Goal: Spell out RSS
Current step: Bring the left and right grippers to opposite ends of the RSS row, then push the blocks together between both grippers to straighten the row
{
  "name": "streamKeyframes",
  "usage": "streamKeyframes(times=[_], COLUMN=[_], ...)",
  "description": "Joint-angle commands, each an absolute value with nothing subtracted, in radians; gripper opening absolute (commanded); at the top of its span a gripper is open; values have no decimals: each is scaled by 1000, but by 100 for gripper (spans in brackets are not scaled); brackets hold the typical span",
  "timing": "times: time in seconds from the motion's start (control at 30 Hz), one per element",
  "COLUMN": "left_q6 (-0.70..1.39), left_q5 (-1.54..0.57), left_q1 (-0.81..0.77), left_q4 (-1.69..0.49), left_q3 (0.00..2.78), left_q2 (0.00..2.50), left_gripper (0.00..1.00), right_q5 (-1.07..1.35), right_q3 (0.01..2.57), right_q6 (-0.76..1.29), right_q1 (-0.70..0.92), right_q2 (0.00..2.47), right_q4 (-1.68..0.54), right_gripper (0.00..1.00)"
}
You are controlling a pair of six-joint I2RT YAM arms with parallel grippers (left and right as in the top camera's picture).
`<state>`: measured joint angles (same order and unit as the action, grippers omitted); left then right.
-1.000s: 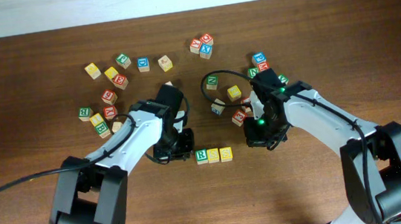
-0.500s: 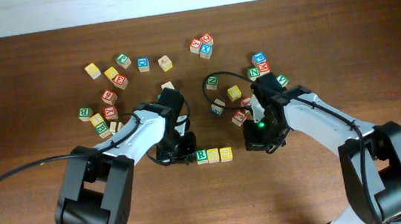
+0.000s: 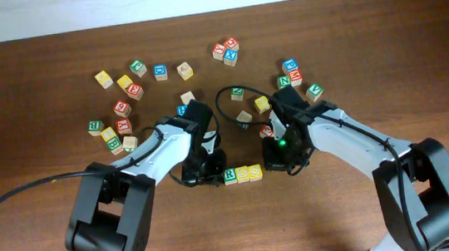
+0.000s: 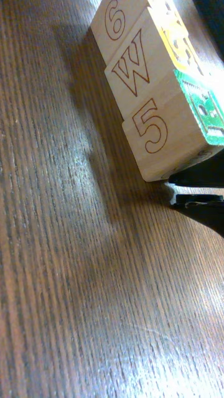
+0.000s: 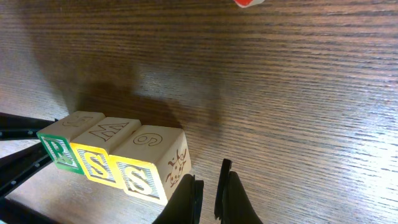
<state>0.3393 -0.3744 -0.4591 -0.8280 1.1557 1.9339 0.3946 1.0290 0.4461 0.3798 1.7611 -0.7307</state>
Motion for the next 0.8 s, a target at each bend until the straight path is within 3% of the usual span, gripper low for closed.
streamKeyframes(times=[0.0,0.77], left_q6=[327,297], left_q5=[-378,-355], left_q1=[-464,-464], left_q4=[-823,-807], left_q3=[1143,1143], left_q2=[1960,1965], left_gripper=[0,0], right_q5=[396,410], right_q3=[1019,963], right_q6=[455,537], right_q1=[387,460], right_q2=[1763,1763], right_q4=[-728,-603], right_gripper=[4,4])
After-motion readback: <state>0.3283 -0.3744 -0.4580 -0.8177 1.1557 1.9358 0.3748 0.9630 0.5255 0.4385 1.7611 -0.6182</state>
